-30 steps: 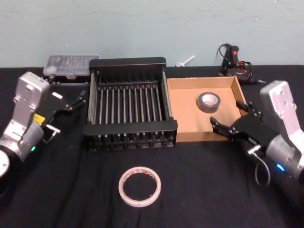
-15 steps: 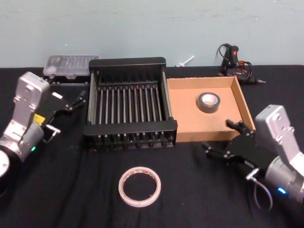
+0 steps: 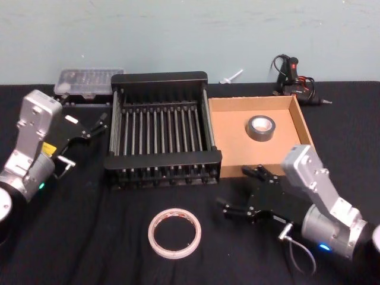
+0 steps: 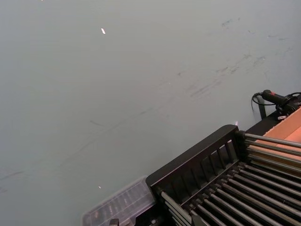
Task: Pick up the white tape and place it into the black box , Pick up the silver tape and place it into the brown box.
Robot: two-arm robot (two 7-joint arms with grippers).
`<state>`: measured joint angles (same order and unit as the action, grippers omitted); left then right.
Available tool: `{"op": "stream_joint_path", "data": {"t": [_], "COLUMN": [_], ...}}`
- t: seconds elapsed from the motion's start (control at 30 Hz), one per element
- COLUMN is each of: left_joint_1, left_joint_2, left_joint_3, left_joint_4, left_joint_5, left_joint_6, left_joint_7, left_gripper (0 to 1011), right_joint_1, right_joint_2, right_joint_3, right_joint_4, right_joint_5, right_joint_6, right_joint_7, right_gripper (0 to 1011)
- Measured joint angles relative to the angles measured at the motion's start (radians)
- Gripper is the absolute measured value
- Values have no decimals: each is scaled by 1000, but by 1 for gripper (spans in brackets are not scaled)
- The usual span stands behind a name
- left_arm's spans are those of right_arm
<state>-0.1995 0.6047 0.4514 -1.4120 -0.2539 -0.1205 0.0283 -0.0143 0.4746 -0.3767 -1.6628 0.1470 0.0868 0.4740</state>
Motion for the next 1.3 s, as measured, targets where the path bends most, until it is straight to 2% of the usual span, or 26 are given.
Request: {"op": "stream_joint_path", "data": {"t": [0.3, 0.47, 0.8, 0.97, 1.3], "left_joint_1": [0, 0, 0, 0, 0], "left_joint_2": [0, 0, 0, 0, 0], "left_joint_3": [0, 0, 0, 0, 0], "left_joint_4": [0, 0, 0, 0, 0], "left_joint_5": [0, 0, 0, 0, 0], "left_joint_6": [0, 0, 0, 0, 0], "left_joint_7": [0, 0, 0, 0, 0], "left_gripper": [1001, 1001, 1001, 1001, 1001], "right_joint_1": [59, 83, 144, 166, 191], "right_joint_2": [-3, -7, -38, -51, -68], "right_joint_3": [-79, -108, -172, -199, -222], "right_joint_4": [27, 40, 94, 119, 161], "right_joint_5": [13, 18, 1, -5, -8], "right_joint_6": [18, 27, 47, 53, 63], "right_joint_7": [47, 60, 58, 61, 62], "right_gripper": [1002, 1002, 1002, 1002, 1002]}}
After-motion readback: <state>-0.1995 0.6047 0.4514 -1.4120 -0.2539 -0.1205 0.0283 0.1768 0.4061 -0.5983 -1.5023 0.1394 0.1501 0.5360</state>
